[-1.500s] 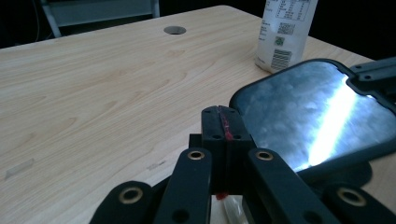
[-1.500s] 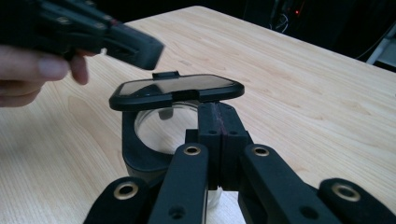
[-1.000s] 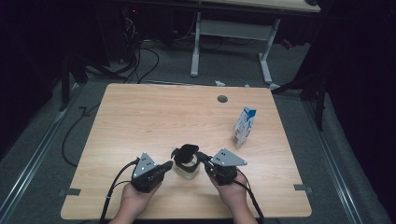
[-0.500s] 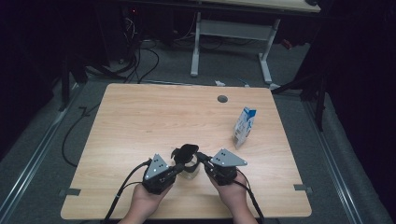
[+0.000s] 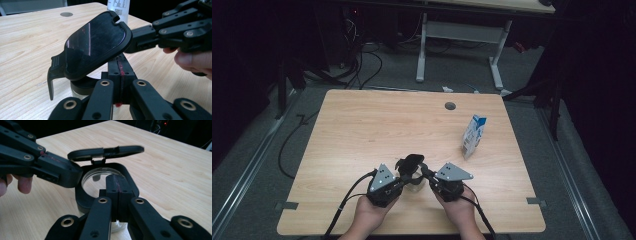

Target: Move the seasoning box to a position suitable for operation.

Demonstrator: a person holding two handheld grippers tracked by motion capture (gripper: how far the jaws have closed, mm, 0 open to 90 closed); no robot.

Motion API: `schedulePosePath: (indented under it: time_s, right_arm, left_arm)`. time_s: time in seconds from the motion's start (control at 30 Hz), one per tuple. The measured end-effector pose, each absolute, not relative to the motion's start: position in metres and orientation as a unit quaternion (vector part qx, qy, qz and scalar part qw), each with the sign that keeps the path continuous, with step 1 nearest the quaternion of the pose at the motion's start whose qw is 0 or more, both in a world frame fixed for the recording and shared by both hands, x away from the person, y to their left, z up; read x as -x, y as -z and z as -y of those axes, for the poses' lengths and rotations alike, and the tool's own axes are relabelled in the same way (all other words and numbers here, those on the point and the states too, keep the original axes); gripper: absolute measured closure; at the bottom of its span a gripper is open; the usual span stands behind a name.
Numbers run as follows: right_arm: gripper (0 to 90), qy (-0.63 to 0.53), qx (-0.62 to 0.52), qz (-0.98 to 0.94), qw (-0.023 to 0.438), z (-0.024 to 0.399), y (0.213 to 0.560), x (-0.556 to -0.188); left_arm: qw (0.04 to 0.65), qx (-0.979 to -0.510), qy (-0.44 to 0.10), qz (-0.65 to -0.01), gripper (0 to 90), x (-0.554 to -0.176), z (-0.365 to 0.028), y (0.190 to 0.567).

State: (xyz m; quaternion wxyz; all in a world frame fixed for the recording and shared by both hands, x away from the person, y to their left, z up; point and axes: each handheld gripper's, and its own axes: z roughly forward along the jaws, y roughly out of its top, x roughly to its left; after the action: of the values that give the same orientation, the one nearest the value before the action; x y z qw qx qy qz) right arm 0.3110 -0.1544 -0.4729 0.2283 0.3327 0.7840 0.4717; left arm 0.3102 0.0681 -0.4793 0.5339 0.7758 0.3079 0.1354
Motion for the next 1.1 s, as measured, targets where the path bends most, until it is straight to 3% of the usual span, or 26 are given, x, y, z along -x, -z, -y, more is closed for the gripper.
schedulePosePath:
  time_s: [1.1]
  right_arm:
    - [90.0, -0.48, -0.333, -0.781, 0.22, 0.154, 0.482, -0.31]
  left_arm:
    - [0.552, -0.737, -0.167, -0.352, 87.1, -0.321, -0.085, 0.473]
